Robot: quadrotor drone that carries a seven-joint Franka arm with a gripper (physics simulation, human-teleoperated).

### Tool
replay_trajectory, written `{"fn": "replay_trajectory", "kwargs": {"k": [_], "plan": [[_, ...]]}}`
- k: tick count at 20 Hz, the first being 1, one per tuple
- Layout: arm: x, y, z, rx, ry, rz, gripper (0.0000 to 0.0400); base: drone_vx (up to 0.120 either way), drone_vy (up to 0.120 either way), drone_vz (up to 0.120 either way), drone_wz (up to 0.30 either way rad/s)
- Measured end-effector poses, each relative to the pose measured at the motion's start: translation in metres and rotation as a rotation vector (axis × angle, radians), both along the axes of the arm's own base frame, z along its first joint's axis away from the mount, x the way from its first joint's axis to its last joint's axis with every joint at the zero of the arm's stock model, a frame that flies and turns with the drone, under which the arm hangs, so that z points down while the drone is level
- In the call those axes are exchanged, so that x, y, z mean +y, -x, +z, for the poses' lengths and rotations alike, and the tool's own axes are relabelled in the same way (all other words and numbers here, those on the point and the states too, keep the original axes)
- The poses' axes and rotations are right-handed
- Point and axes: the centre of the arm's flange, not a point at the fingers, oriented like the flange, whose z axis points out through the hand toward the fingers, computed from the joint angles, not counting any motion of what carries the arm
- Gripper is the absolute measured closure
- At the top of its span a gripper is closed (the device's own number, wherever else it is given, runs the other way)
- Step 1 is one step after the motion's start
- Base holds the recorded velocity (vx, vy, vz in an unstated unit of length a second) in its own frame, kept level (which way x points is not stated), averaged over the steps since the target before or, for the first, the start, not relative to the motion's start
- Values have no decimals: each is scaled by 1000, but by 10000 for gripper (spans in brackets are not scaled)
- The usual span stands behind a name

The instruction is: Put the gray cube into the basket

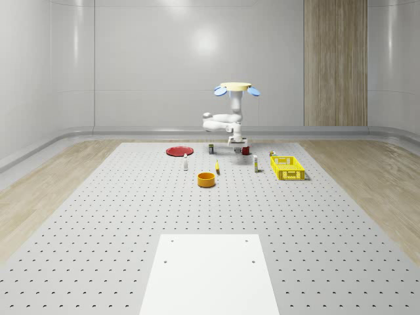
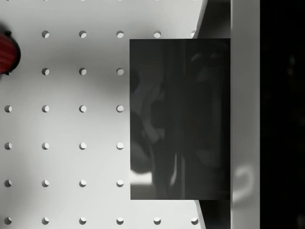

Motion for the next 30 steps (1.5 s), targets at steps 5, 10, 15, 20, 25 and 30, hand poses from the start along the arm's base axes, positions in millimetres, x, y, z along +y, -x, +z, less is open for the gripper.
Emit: {"fn": "replay_trajectory", "kwargs": {"k": [5,10,15,20,25,30], "plan": [[0,0,0,0,0,0,150,120,120,104,0],[0,0,0,0,0,0,150,120,120,104,0],[0,0,0,0,0,0,150,120,120,88,0],[0,0,0,0,0,0,150,120,120,16,0],[0,0,0,0,0,0,150,120,120,0,0],[0,0,0,0,0,0,150,120,120,0,0]]}}
